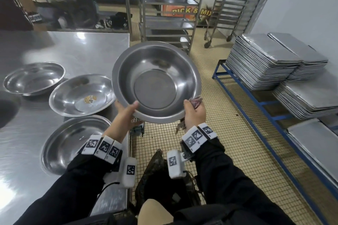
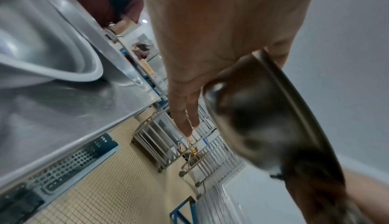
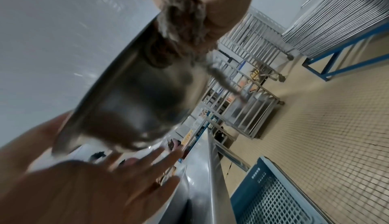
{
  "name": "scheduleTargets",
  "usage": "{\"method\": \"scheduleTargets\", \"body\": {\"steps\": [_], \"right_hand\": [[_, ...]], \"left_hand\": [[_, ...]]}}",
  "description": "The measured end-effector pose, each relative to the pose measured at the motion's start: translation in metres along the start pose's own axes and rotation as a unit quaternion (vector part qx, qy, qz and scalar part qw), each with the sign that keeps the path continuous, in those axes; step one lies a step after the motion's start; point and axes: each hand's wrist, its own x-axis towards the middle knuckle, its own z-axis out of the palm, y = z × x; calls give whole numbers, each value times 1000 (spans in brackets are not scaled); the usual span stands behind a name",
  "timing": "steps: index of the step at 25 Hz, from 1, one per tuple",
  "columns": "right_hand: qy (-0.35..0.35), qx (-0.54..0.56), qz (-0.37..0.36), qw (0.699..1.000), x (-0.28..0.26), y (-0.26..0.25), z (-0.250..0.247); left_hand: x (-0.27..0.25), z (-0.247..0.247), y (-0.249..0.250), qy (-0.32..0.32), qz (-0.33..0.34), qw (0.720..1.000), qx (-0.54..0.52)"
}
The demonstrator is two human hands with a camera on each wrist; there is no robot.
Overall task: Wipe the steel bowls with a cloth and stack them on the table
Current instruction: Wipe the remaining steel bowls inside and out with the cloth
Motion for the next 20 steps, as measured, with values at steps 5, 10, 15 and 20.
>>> {"method": "scheduleTargets", "body": {"steps": [5, 10, 15, 20], "right_hand": [[-105, -95, -43, 989, 19, -23, -28], [-62, -78, -84, 991, 13, -26, -19], [-12, -34, -79, 996, 2, -14, 5], [9, -2, -18, 1000, 7, 1, 6]], "left_hand": [[-7, -9, 29, -26, 105, 989, -104], [-10, 4, 23, 56, 66, 989, -118], [7, 18, -5, 6, -46, 990, 132], [5, 18, -15, -62, -43, 974, 213]]}}
